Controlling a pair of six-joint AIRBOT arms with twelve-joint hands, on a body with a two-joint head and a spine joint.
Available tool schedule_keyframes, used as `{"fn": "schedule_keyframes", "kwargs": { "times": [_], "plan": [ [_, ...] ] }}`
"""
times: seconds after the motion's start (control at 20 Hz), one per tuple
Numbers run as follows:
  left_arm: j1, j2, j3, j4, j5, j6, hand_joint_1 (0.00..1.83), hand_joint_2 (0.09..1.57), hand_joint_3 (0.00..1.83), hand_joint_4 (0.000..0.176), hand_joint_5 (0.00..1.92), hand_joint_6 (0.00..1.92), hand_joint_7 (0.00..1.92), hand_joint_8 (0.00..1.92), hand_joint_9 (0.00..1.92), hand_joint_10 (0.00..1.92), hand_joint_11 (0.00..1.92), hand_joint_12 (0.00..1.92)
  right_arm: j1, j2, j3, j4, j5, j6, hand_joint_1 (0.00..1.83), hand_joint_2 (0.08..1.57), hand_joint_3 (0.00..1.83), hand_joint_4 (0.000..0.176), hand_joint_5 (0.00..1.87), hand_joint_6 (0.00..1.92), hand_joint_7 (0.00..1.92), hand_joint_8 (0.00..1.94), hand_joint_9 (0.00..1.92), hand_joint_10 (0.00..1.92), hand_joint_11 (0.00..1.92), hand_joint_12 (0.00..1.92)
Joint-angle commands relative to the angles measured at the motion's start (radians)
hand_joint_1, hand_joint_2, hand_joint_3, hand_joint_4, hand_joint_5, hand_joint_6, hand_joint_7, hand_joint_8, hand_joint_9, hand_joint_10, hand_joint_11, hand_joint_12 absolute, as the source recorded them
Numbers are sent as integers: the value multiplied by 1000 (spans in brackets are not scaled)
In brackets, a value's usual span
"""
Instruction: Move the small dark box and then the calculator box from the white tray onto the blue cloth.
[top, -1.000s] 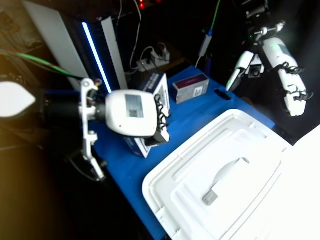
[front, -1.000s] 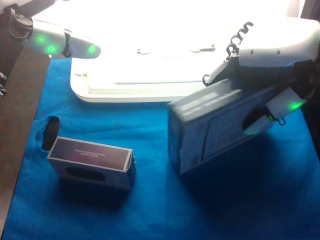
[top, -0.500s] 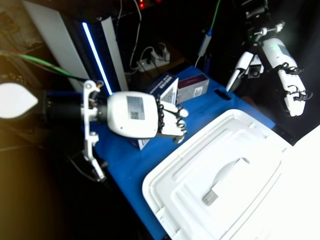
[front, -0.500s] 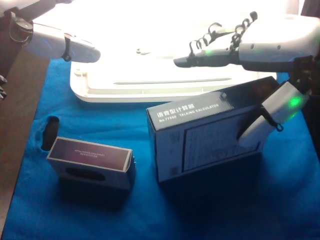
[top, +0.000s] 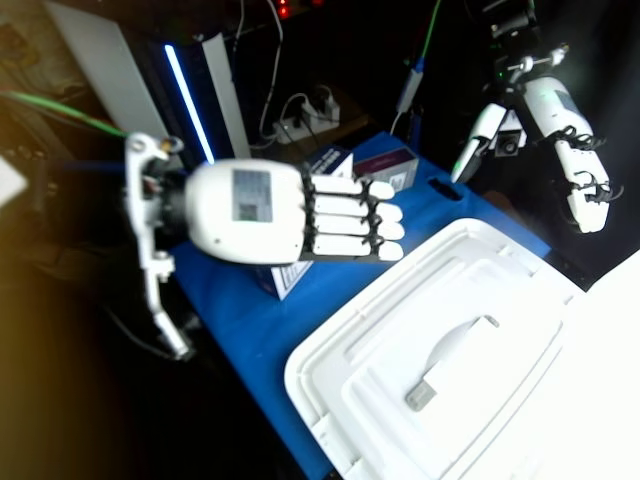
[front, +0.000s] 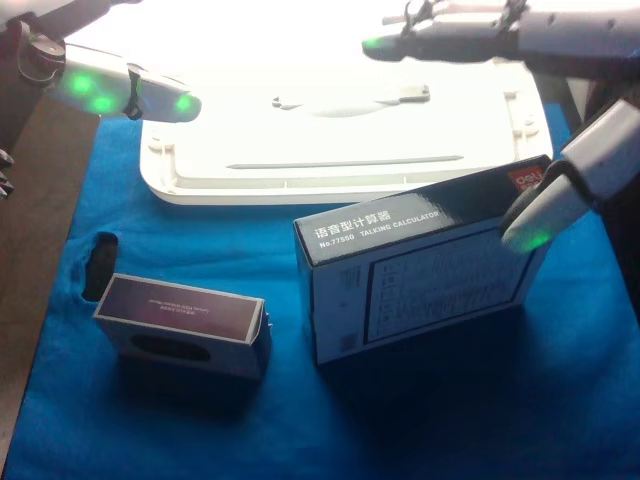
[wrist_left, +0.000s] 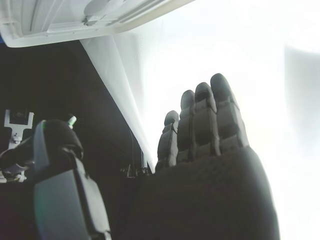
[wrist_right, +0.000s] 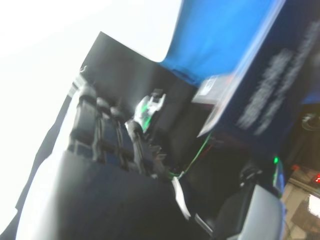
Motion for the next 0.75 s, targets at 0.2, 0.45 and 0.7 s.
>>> {"fn": "schedule_keyframes", "kwargs": {
  "times": [0.2, 0.45, 0.7],
  "plan": [
    [-16, 2, 12, -37, -112, -1, 695, 905, 2, 133, 0, 0, 167, 0, 138, 0, 0, 499, 114, 9, 26, 147, 52, -62, 593, 694, 1, 131, 0, 0, 0, 0, 31, 3, 1, 841],
    [-24, 1, 11, -41, -121, -1, 668, 901, 0, 162, 0, 0, 150, 1, 120, 0, 0, 512, 114, -13, 76, 329, 52, -202, 575, 695, 0, 176, 0, 0, 26, 2, 332, 32, 211, 1367],
    [-25, 1, 11, -48, -126, -1, 608, 890, 0, 151, 0, 0, 153, 2, 121, 1, 0, 578, 113, -36, 137, 372, 51, -202, 584, 754, 0, 157, 0, 0, 0, 0, 74, 4, 0, 1076]
  ]
}}
